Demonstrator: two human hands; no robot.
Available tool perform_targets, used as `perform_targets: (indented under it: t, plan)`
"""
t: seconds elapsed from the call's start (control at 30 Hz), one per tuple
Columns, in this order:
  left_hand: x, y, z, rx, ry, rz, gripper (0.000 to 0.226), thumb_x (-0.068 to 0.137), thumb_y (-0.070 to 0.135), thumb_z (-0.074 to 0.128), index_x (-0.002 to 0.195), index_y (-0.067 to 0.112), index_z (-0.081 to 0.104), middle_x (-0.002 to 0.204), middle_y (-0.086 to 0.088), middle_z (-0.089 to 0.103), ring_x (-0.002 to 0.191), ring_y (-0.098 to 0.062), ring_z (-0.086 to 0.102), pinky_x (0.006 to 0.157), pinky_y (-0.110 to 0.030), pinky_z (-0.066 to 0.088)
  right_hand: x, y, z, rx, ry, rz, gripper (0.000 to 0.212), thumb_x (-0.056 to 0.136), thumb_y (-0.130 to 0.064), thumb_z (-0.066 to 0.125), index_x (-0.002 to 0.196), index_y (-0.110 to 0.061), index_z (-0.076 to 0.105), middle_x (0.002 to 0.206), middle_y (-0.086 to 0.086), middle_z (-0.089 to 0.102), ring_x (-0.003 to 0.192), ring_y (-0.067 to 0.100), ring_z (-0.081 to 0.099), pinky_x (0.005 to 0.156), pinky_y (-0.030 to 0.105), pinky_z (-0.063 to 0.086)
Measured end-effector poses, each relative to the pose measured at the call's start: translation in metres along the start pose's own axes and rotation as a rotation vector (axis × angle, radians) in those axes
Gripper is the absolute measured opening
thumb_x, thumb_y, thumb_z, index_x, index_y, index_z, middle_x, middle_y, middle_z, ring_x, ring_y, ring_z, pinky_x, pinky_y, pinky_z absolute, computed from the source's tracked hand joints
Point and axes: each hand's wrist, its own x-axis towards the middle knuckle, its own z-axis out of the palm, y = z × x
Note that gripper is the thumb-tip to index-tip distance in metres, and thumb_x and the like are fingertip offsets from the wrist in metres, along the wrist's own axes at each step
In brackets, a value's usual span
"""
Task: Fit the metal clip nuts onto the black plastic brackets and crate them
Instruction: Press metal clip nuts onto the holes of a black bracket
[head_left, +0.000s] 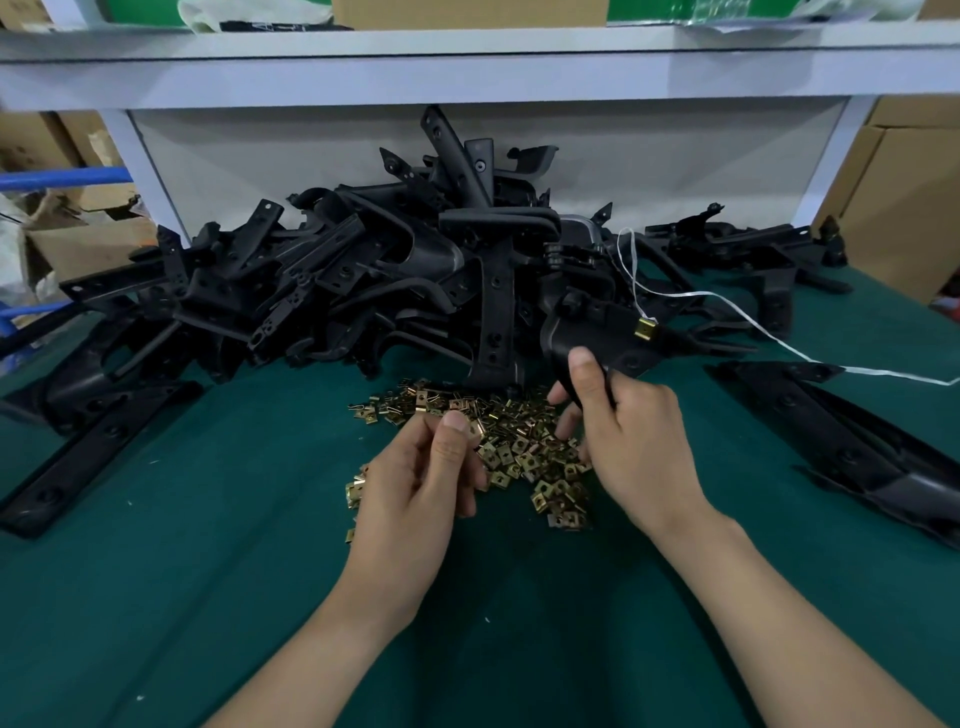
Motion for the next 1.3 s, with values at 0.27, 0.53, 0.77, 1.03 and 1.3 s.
perform_targets:
  t: [0.27, 0.53, 0.77, 1.03, 1.3]
  plan:
    - [0.0, -0.001, 0.0, 0.017, 0.012, 0.014, 0.033, 0.102, 0.042, 0.047, 0.084, 0.018, 0.061, 0.077, 0.002, 0.068, 0.057, -0.01, 0.056, 0.054, -0.017, 0.046, 0.002, -0.001, -0.003, 0.11, 0.01, 0.108, 0.053, 0.099, -0.069, 0.032, 0.077, -0.035, 0.066, 0.06, -0.004, 0.068, 0.048, 0.009, 0.059, 0.058, 0.028, 0.046]
    - [0.004, -0.001, -0.003, -0.098, 0.099, 0.017, 0.008, 0.095, 0.03, 0.061, 0.096, 0.029, 0.069, 0.074, 0.005, 0.066, 0.059, -0.012, 0.059, 0.055, -0.019, 0.05, -0.021, -0.004, 0.02, -0.405, -0.131, -0.108, 0.041, 0.092, -0.073, 0.043, 0.09, -0.033, 0.051, 0.074, -0.014, 0.061, 0.069, 0.008, 0.06, 0.057, 0.031, 0.047]
    - [0.005, -0.002, -0.004, -0.139, 0.115, -0.011, 0.011, 0.093, 0.029, 0.064, 0.098, 0.033, 0.073, 0.079, 0.007, 0.07, 0.064, -0.011, 0.061, 0.06, -0.018, 0.052, -0.022, -0.002, 0.024, -0.539, -0.192, -0.186, 0.046, 0.091, -0.071, 0.038, 0.116, -0.034, 0.052, 0.1, -0.015, 0.058, 0.093, 0.011, 0.063, 0.059, 0.029, 0.041]
    - [0.006, -0.006, -0.006, -0.137, 0.128, -0.037, 0.023, 0.099, 0.022, 0.059, 0.11, 0.035, 0.073, 0.07, 0.005, 0.068, 0.064, -0.008, 0.062, 0.06, -0.015, 0.052, -0.02, 0.002, 0.021, -0.562, -0.28, -0.248, 0.049, 0.101, -0.053, 0.036, 0.144, -0.03, 0.039, 0.107, -0.007, 0.045, 0.099, 0.016, 0.054, 0.06, 0.03, 0.046]
    - [0.008, -0.004, -0.005, -0.161, 0.107, -0.054, 0.015, 0.09, 0.035, 0.064, 0.102, 0.031, 0.073, 0.071, 0.008, 0.068, 0.065, -0.006, 0.063, 0.06, -0.016, 0.051, -0.02, -0.008, 0.018, -0.669, -0.234, -0.242, 0.054, 0.094, -0.052, 0.039, 0.138, -0.023, 0.05, 0.104, -0.002, 0.048, 0.092, 0.017, 0.057, 0.049, 0.026, 0.033]
